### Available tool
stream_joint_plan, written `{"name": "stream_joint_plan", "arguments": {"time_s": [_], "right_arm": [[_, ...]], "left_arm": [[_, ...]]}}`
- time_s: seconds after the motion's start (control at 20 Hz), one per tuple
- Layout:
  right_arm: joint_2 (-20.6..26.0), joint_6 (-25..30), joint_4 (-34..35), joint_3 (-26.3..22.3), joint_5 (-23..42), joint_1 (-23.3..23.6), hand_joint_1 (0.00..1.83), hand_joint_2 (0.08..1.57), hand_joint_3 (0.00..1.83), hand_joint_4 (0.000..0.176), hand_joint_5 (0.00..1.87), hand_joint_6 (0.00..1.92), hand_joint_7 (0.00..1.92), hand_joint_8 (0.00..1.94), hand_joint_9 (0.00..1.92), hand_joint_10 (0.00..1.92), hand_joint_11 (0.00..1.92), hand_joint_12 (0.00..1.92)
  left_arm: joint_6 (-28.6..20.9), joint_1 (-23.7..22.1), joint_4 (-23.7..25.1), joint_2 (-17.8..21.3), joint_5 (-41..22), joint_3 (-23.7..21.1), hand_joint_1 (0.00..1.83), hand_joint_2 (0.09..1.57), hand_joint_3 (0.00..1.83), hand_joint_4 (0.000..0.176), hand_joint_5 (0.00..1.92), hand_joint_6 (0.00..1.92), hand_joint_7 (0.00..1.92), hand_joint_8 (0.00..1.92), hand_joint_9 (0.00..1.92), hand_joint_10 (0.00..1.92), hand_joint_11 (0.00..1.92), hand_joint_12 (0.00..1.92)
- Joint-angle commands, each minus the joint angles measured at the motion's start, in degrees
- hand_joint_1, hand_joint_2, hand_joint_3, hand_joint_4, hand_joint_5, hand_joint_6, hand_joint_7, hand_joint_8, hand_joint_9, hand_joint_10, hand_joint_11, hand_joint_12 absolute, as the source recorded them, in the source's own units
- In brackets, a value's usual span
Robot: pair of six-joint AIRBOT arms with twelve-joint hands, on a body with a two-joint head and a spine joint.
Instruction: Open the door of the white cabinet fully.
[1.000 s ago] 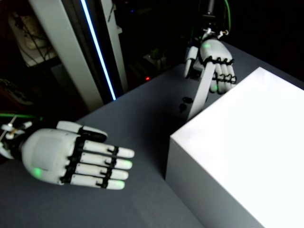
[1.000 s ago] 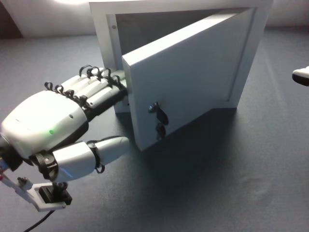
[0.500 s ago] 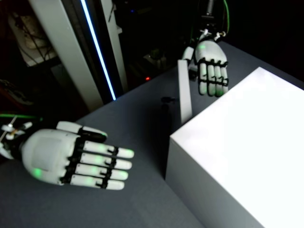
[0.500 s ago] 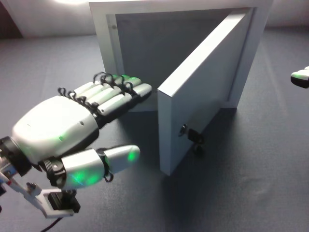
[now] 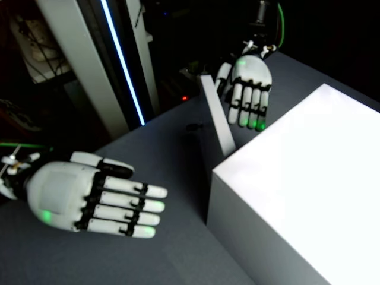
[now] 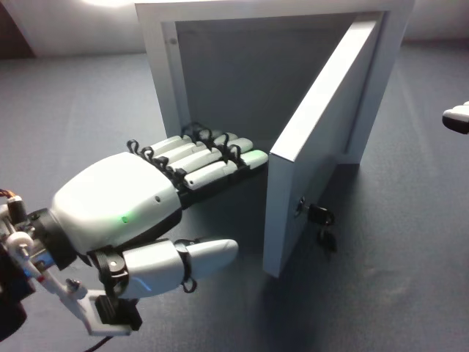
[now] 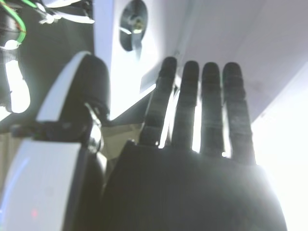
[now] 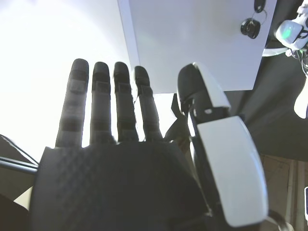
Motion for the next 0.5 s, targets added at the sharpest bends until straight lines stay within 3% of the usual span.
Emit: {"name": "stream_joint_plan", "arguments": {"time_s": [0.0, 0.35, 0.45], "right_arm": [[0.1, 0.6, 1.5, 0.2, 6.9, 0.7, 0.58, 1.37, 0.00, 0.000, 0.25, 0.00, 0.24, 0.00, 0.22, 0.00, 0.21, 0.01], [0.1, 0.6, 1.5, 0.2, 6.9, 0.8, 0.58, 1.37, 0.00, 0.000, 0.25, 0.00, 0.25, 0.00, 0.22, 0.00, 0.21, 0.01], [0.1, 0.6, 1.5, 0.2, 6.9, 0.8, 0.58, 1.37, 0.00, 0.000, 0.25, 0.00, 0.25, 0.00, 0.23, 0.00, 0.22, 0.01]], "left_arm": [[-0.9, -1.1, 0.8, -0.5, -6.4, 0.3, 0.12, 1.45, 0.00, 0.000, 0.11, 0.00, 0.07, 0.00, 0.07, 0.00, 0.09, 0.09], [-2.4, -4.4, 5.8, -2.4, -2.8, 1.4, 0.20, 1.42, 0.00, 0.000, 0.14, 0.01, 0.11, 0.01, 0.12, 0.01, 0.12, 0.13], [-3.1, -5.5, 7.2, -3.0, -1.8, 1.8, 0.14, 1.43, 0.00, 0.000, 0.13, 0.00, 0.10, 0.00, 0.10, 0.00, 0.11, 0.12]]}}
